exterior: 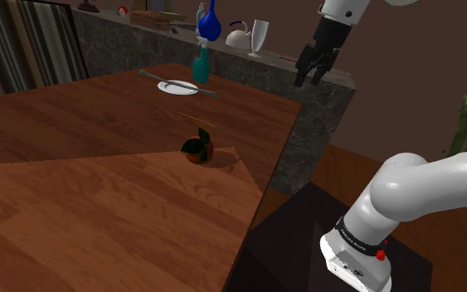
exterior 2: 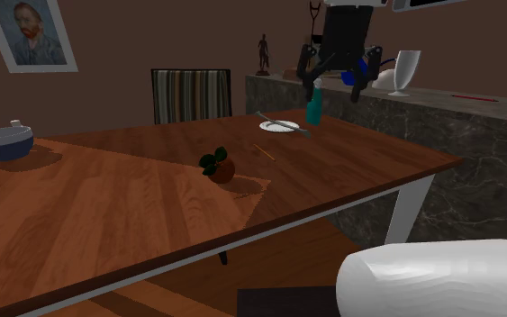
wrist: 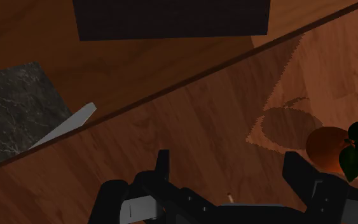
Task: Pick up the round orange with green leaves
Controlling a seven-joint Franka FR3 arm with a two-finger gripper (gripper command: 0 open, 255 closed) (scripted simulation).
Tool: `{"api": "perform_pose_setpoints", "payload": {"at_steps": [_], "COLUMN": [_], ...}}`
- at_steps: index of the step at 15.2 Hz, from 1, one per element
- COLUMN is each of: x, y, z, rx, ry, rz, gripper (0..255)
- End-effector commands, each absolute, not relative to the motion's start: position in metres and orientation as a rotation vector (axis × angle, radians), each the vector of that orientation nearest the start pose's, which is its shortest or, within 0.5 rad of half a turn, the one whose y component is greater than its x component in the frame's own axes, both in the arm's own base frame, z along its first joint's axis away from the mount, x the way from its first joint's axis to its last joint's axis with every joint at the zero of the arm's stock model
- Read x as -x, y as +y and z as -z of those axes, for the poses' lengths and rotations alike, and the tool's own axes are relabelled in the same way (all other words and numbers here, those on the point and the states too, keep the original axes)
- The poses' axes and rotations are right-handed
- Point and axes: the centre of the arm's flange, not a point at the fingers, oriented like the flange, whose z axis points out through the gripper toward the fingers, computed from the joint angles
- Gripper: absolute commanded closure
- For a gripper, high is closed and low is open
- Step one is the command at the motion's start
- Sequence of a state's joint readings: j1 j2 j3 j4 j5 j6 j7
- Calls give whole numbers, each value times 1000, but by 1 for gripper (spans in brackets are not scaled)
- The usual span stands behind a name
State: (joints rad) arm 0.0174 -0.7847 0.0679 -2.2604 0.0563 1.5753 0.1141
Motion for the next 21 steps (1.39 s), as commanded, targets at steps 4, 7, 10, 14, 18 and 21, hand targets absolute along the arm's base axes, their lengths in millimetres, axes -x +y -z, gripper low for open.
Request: {"api": "perform_pose_setpoints", "payload": {"at_steps": [4, 7, 10, 14, 18, 21], "x": [-313, -321, -330, -344, -359, -371], "y": [76, 112, 147, 193, 238, 271], "z": [-616, -596, -577, -549, -522, -500], "rx": [3129, 3137, 3144, 3151, 3157, 3160], "ry": [121, 175, 229, 301, 373, 428], "rz": [134, 115, 97, 72, 47, 28], "gripper": [0, 0, 0, 0, 0, 0]}}
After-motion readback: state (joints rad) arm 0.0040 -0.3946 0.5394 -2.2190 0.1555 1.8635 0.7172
